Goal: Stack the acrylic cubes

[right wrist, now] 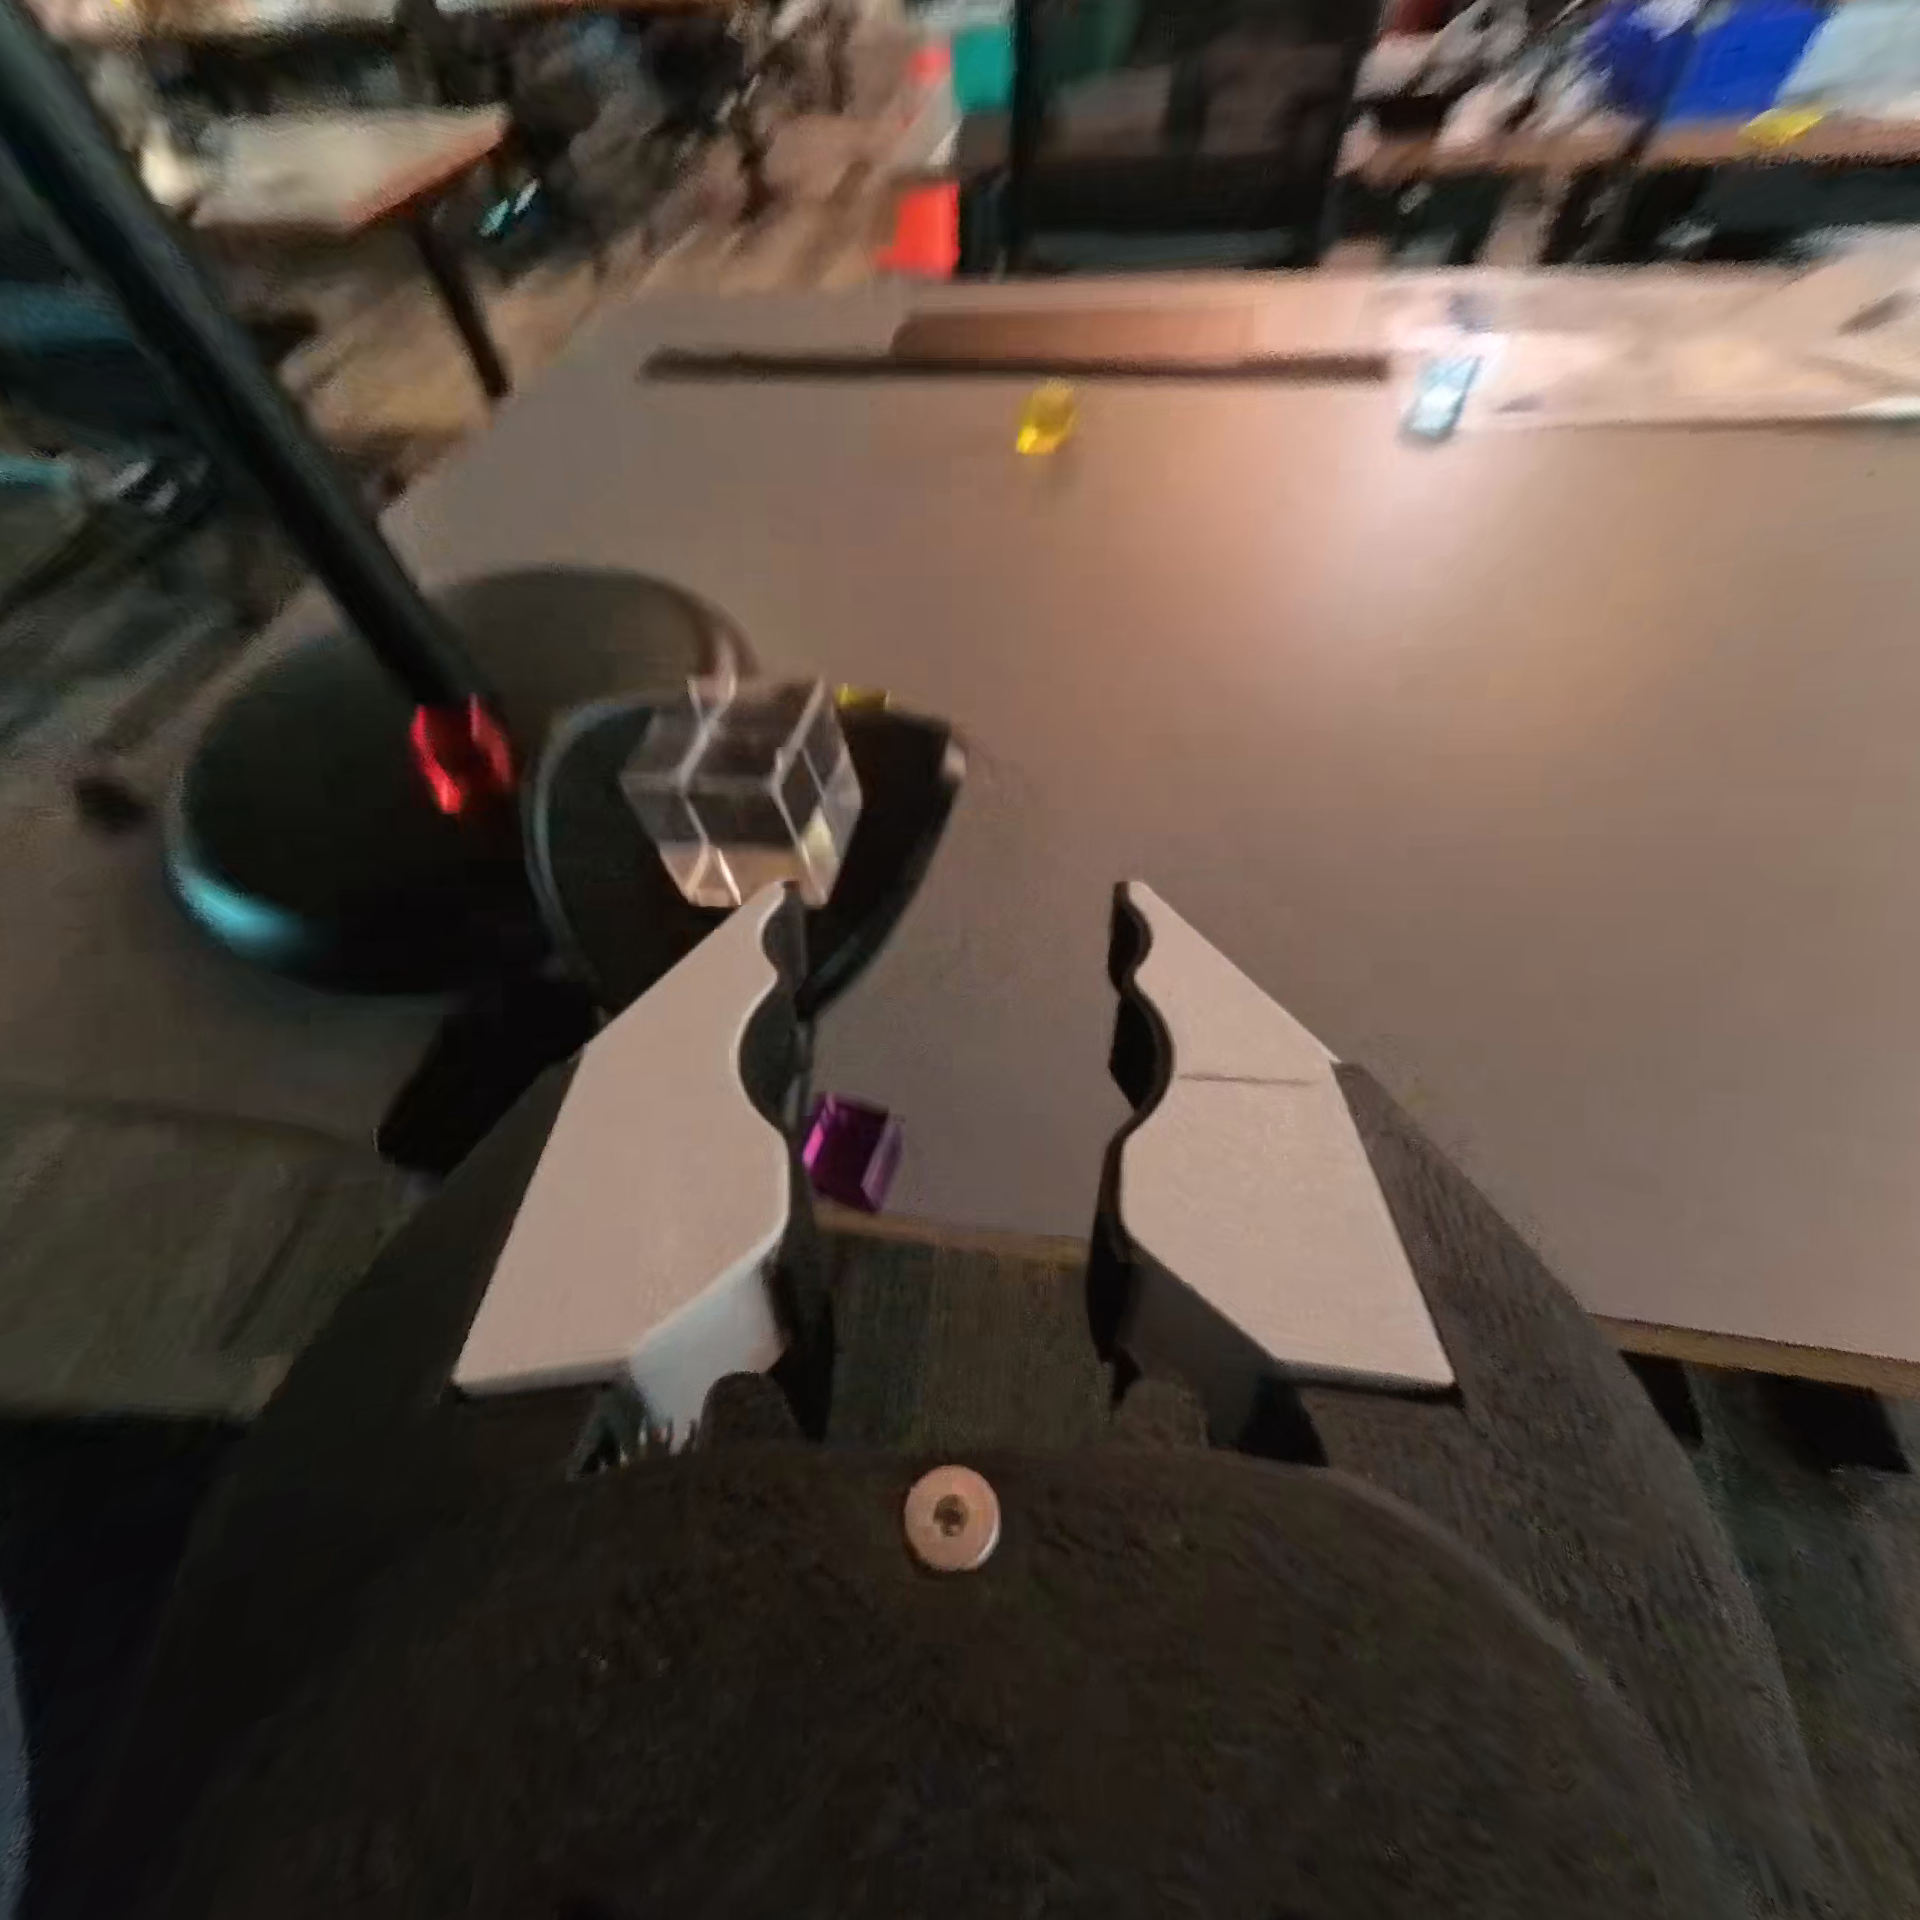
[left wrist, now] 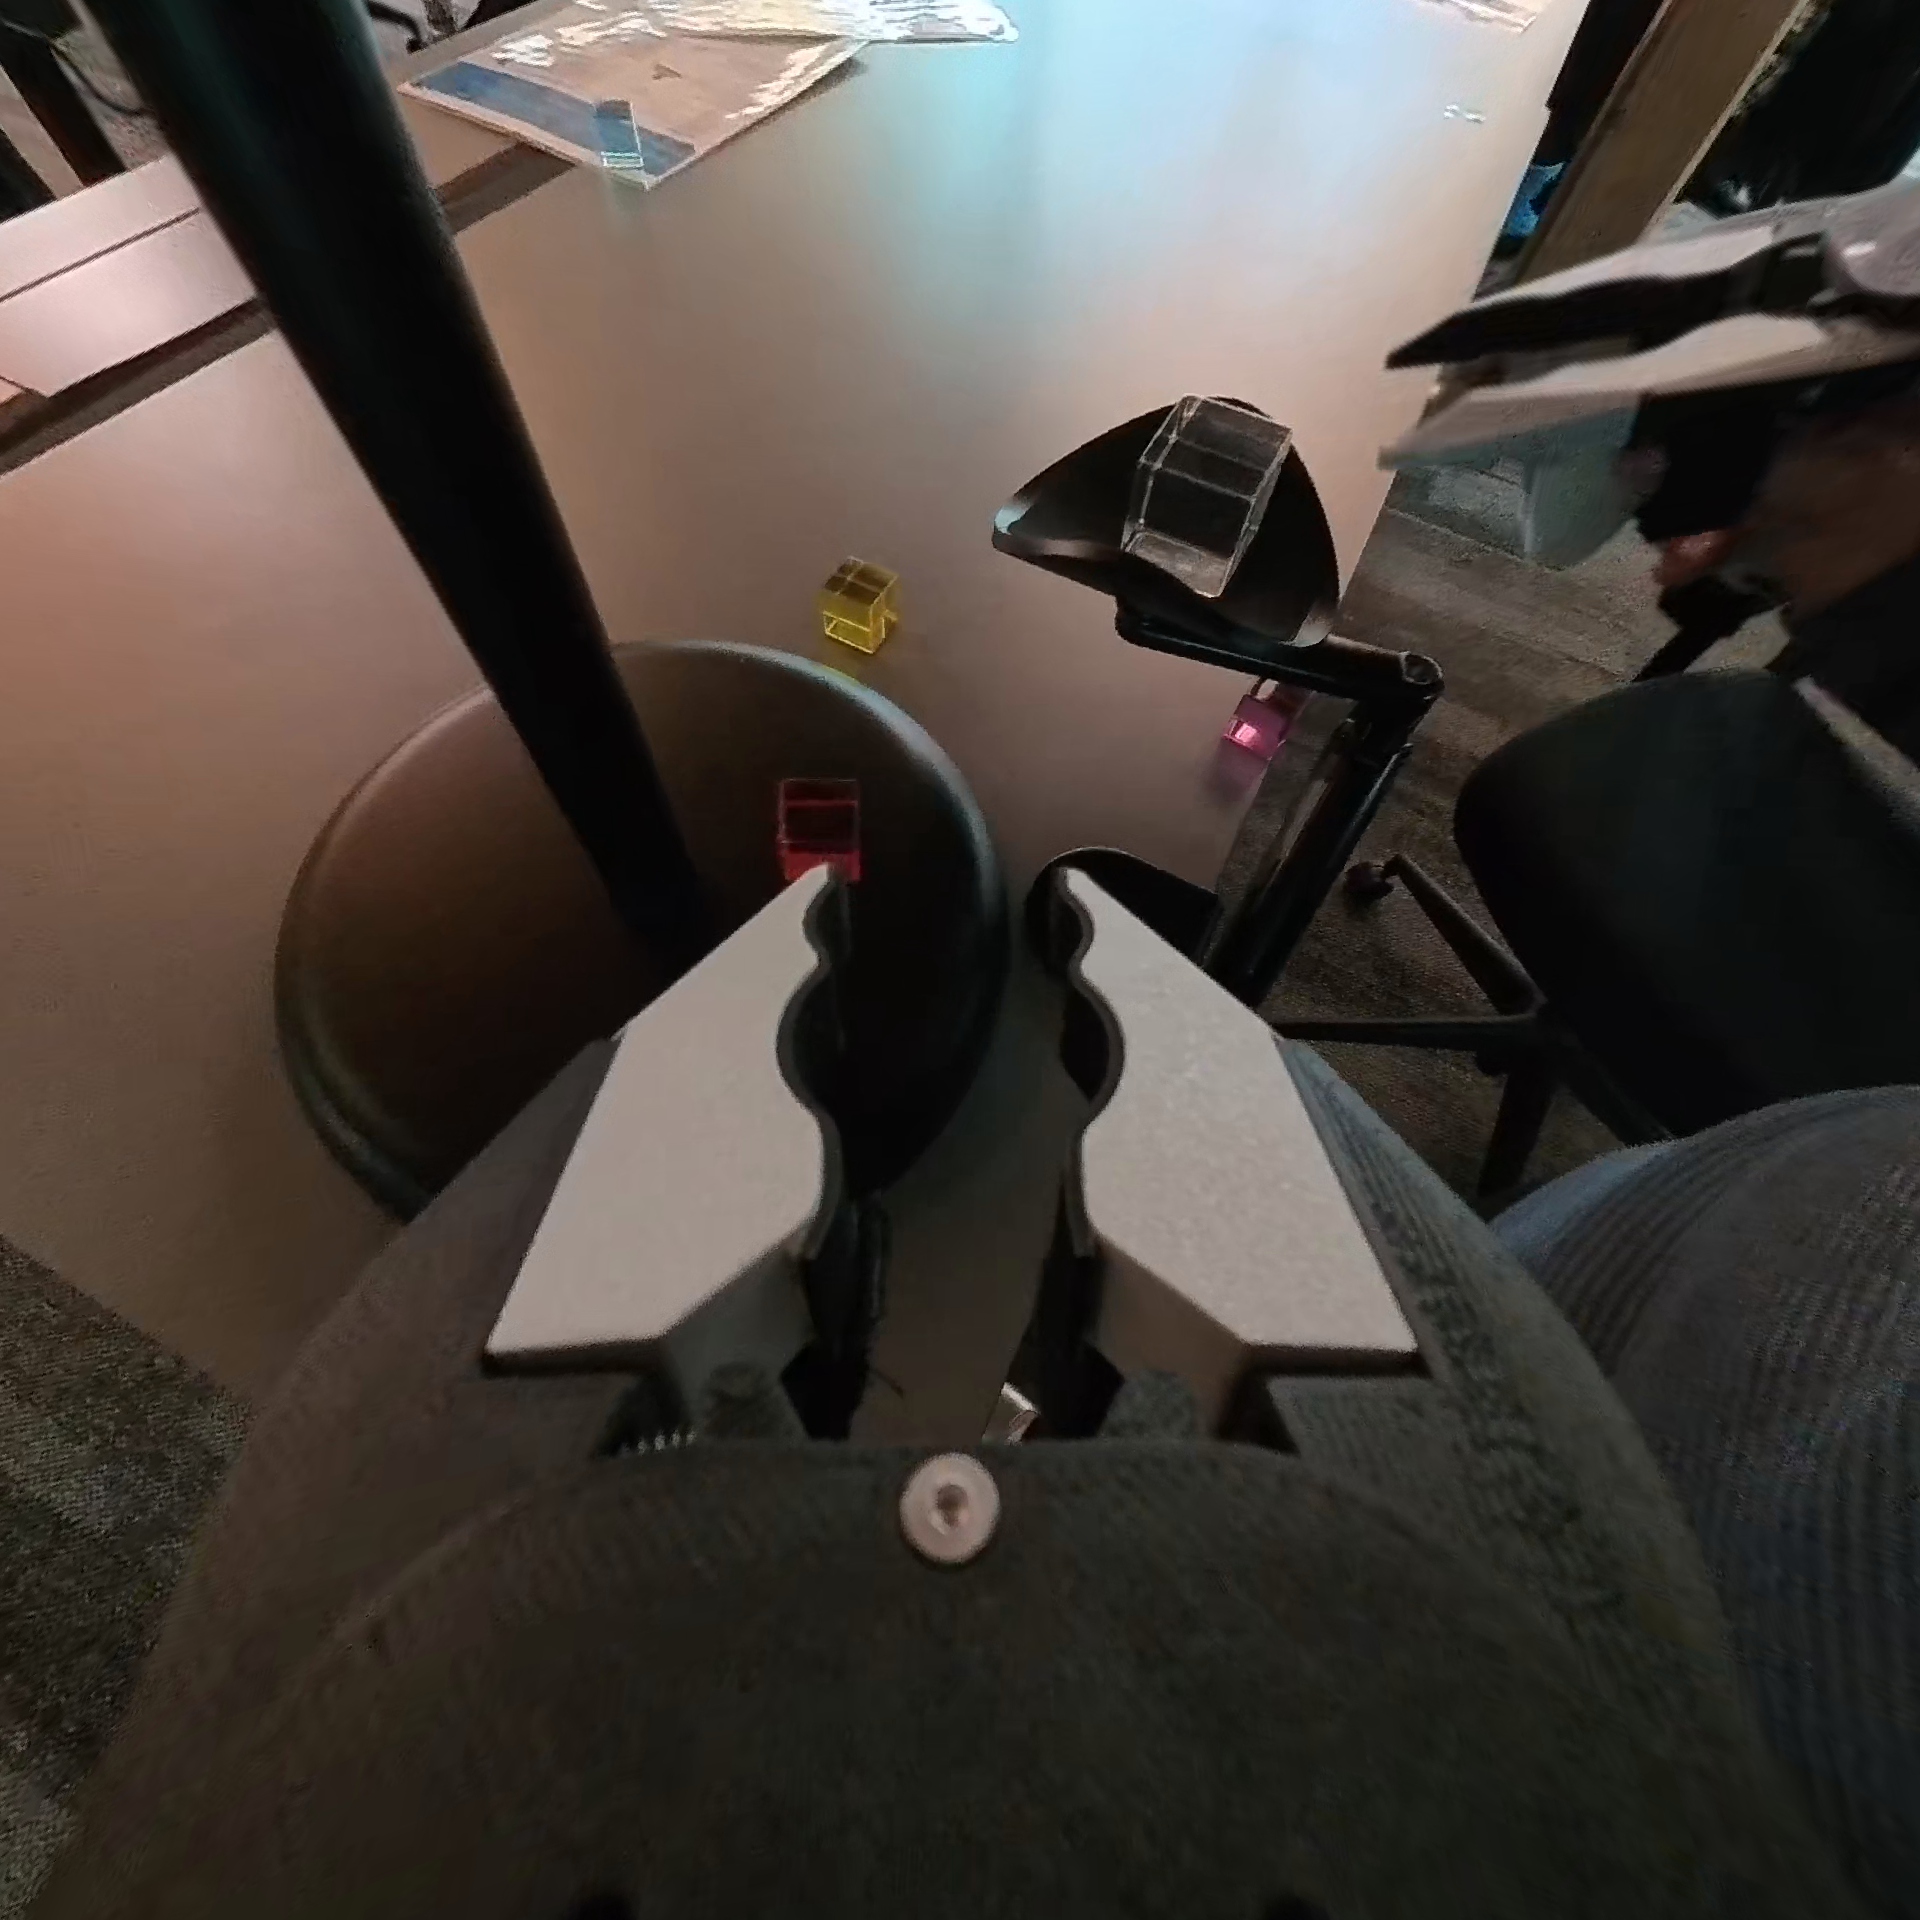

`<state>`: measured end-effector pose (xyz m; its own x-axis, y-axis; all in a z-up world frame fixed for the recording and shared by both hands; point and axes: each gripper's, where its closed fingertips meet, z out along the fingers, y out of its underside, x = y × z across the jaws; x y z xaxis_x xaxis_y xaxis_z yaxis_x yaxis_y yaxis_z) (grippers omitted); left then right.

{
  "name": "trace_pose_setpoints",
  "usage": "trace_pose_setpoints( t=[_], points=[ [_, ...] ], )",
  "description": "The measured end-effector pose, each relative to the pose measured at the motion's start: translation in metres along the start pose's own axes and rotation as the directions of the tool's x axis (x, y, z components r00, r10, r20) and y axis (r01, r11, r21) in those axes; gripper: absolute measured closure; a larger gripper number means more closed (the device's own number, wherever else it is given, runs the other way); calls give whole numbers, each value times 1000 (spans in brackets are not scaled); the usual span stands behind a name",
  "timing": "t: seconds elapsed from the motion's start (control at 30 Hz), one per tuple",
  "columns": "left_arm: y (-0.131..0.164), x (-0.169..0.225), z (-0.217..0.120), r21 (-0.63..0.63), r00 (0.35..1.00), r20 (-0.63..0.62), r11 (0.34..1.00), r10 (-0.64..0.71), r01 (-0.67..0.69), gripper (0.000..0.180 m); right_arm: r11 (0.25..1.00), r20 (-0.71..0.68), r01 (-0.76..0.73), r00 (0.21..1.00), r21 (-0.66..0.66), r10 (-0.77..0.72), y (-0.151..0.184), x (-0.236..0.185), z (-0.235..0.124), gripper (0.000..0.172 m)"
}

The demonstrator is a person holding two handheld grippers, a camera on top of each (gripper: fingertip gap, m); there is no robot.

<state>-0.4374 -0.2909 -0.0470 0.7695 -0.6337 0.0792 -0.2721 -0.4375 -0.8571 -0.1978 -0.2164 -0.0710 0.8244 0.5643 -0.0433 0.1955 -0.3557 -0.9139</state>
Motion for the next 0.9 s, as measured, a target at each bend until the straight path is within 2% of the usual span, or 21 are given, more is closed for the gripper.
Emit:
trace_pose_setpoints(
  t=[0.03,0.1,0.13,0.23,0.37,0.57,0.67,0.7,0.73,0.8,0.9],
  points=[
    [0,0,-1,1,1000,0,1000,-3,3,142,996,48,82,996,-35,-81,9,0,-1,107],
    [0,-1,-1,4,1000,-2,1000,-6,6,142,940,185,317,939,-129,-291,33,-7,-2,111],
    [-1,-1,-2,4,1000,-3,1000,-6,6,142,898,268,403,898,-177,-350,47,-10,-3,115],
    [-1,0,-1,-4,1000,-10,1000,0,0,142,835,481,492,810,-247,-335,74,-21,-1,124],
    [-4,3,-1,-4,1000,-15,1000,8,-9,142,771,614,577,719,-268,-325,92,-23,10,119],
    [0,5,-4,-17,1000,-10,1000,5,-5,142,798,693,551,675,-244,-254,95,-31,29,121],
    [4,3,-5,-28,1000,0,1000,-10,10,142,788,716,563,654,-248,-242,100,-36,36,123],
    [5,2,-5,-31,1000,-2,999,-17,17,142,783,727,571,643,-248,-239,102,-37,37,126],
    [6,2,-6,-32,1000,-2,999,-23,23,142,781,732,574,639,-246,-239,102,-38,38,143],
    [6,1,-6,-34,1000,2,999,-29,29,142,775,720,577,650,-259,-243,101,-32,40,145],
    [5,0,-9,-23,999,9,999,-37,37,142,769,641,561,719,-305,-270,90,-2,45,145]
  ],
)
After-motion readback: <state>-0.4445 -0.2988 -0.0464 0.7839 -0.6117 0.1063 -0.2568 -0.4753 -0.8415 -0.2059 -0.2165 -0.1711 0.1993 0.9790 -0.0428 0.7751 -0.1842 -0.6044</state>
